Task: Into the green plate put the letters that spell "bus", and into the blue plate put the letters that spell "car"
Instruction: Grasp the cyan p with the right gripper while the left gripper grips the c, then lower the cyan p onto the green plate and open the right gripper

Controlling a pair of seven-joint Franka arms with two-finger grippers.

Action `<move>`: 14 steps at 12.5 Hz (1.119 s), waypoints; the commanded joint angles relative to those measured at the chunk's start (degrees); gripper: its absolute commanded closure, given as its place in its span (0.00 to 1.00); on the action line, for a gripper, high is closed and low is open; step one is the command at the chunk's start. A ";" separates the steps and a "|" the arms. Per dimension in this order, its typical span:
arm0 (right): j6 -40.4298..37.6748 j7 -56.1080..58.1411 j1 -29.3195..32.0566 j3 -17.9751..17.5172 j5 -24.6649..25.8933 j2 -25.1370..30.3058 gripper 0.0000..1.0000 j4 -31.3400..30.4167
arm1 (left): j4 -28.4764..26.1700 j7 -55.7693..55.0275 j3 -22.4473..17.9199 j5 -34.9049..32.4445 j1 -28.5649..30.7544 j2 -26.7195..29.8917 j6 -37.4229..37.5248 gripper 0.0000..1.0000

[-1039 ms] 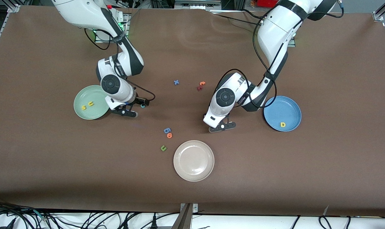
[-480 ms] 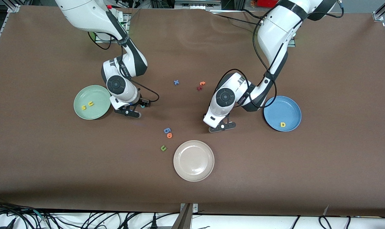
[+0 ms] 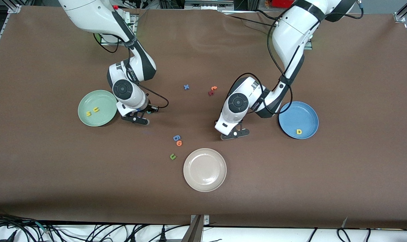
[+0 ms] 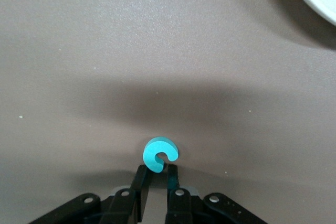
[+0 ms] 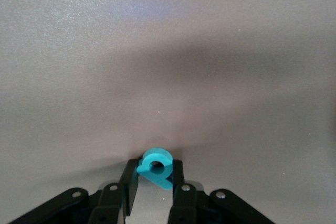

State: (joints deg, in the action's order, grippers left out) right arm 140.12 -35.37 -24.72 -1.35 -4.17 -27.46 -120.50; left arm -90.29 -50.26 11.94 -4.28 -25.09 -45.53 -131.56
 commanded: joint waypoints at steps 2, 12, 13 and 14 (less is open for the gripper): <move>-3.69 1.09 0.46 0.64 -0.14 1.87 0.85 0.87 | 2.66 -1.15 -0.86 -1.43 -0.66 -1.23 0.52 0.71; -26.65 19.52 0.55 17.59 0.74 7.69 0.83 6.68 | 2.84 -1.24 -1.30 -1.25 -0.75 -1.49 0.52 0.67; -26.48 23.12 0.64 19.35 0.66 7.43 0.83 5.55 | 2.84 -1.24 -1.30 -1.17 -0.75 -1.49 0.52 0.67; -25.87 26.12 0.73 20.58 0.48 7.08 0.83 4.14 | 2.93 -1.24 -1.30 -1.16 -0.75 -1.49 0.52 0.67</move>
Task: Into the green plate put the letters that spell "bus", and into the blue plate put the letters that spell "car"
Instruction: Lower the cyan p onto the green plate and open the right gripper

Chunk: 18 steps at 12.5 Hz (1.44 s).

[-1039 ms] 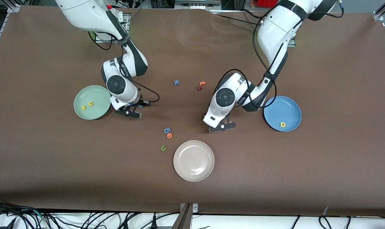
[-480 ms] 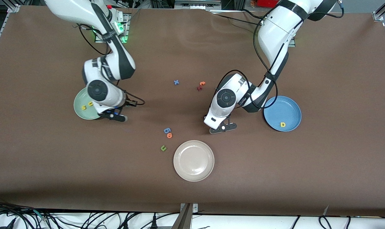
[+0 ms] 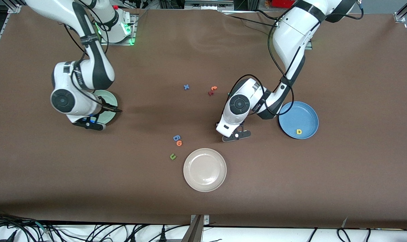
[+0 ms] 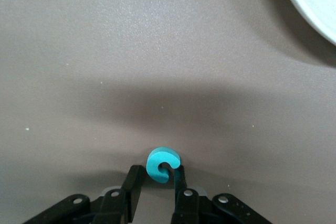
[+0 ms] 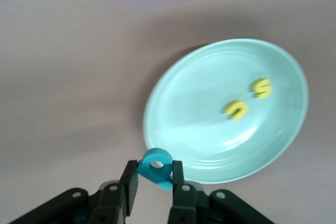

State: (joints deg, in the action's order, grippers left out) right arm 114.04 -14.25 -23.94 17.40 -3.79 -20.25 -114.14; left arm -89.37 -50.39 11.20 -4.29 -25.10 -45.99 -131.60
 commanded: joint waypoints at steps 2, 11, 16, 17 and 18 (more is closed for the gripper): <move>3.01 7.48 0.55 2.20 0.01 -0.93 0.83 -4.85 | 2.01 -1.12 -0.57 -1.16 -0.74 -1.03 0.55 0.67; 2.63 9.60 1.35 2.38 -0.43 2.40 0.01 -2.70 | 2.18 -1.12 -0.66 -1.25 -0.65 -1.03 0.55 0.61; -16.56 8.80 1.26 2.91 -0.51 2.75 0.01 17.88 | 3.24 -1.12 -0.74 -1.43 -0.74 -1.03 0.55 0.58; -18.23 8.72 1.26 2.82 -0.51 3.71 0.01 20.43 | 3.24 -1.12 -1.00 -1.43 -0.83 -1.03 0.55 0.58; -19.55 8.72 1.26 2.91 -0.51 3.90 0.01 22.19 | 3.24 -1.12 -1.01 -1.43 -0.83 -1.12 0.55 0.58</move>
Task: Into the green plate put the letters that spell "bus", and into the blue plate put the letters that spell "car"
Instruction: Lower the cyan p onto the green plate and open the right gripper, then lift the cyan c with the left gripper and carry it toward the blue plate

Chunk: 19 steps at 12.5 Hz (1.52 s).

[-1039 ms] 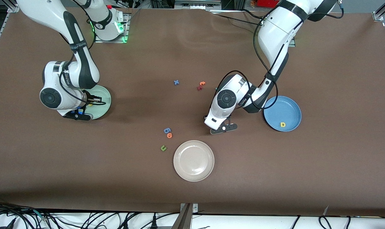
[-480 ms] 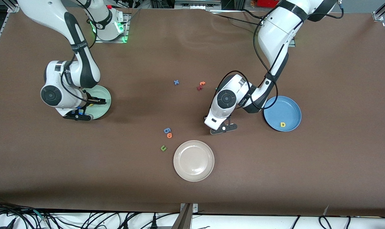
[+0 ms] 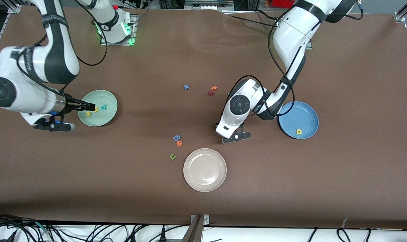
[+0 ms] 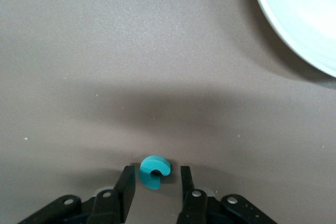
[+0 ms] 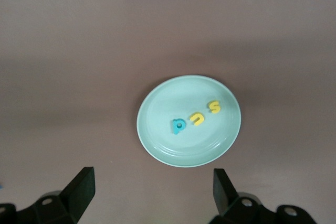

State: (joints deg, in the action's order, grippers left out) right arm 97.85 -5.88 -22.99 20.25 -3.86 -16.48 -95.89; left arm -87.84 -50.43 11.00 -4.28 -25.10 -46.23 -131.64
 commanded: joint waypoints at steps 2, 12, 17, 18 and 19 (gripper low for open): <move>-3.98 0.34 0.32 -0.04 -0.10 1.88 0.01 4.92 | 1.71 -1.08 -0.89 -1.43 -0.82 -1.05 0.59 0.58; -0.55 0.43 0.32 -0.04 0.70 3.03 0.01 5.01 | 1.71 -1.08 -0.89 -1.43 -1.26 -1.58 0.59 0.66; -0.46 0.34 -0.04 -0.12 0.70 2.95 0.01 5.01 | 1.71 -0.99 -0.89 -1.52 -1.26 -1.67 0.59 0.72; -0.46 0.34 -0.04 -0.21 0.70 3.03 0.01 5.01 | 1.71 -0.99 -0.89 -1.52 -1.26 -1.67 0.59 0.72; -0.46 0.34 -0.04 -0.21 0.78 2.95 0.01 4.92 | 1.71 -0.99 -0.98 -1.52 -1.26 -1.67 0.59 0.72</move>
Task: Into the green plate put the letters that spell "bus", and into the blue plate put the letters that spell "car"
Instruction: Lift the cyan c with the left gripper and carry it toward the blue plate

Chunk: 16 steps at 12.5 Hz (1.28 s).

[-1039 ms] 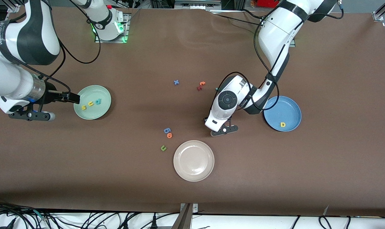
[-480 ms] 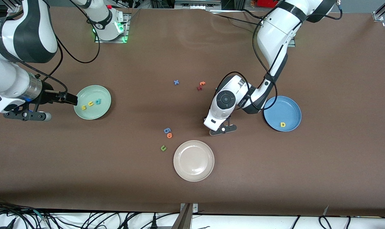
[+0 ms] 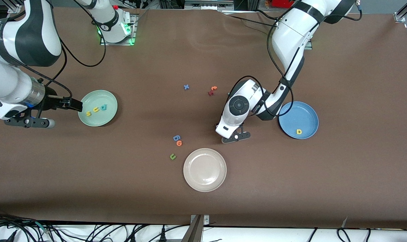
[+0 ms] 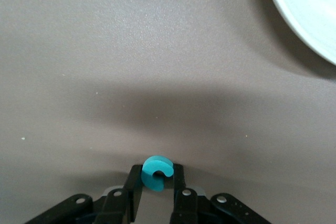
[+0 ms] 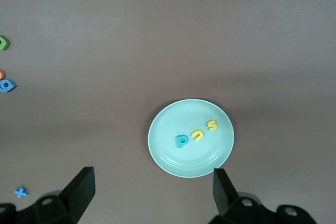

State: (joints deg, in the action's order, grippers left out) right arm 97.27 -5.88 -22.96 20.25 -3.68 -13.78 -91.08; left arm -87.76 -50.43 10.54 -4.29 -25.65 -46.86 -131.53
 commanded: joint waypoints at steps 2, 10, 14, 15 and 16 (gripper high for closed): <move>0.02 0.43 -0.07 -0.21 0.60 0.33 0.01 0.12 | 1.63 -0.99 -0.52 -1.51 -0.63 -1.04 0.48 0.72; 0.02 0.34 -0.25 -0.21 0.60 0.25 0.01 0.12 | 5.93 4.71 -0.87 -1.60 1.39 0.45 11.89 0.75; -0.06 0.34 -0.25 -0.12 0.60 0.25 0.01 0.03 | 6.11 16.29 -0.87 -1.69 5.34 1.24 21.64 0.75; 0.02 0.34 -0.25 -0.21 0.60 0.25 0.01 0.12 | 6.11 20.24 -0.87 -1.69 7.09 1.42 24.01 0.75; 0.02 0.34 -0.33 -0.30 0.60 0.25 0.01 0.12 | 6.11 24.11 -1.05 -1.69 8.59 2.12 25.52 0.75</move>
State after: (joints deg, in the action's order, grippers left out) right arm 97.27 -5.88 -23.17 20.24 -3.68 -13.82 -91.09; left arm -81.82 -32.75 9.13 -4.48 -19.77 -46.20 -109.63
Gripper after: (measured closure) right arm 0.004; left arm 0.718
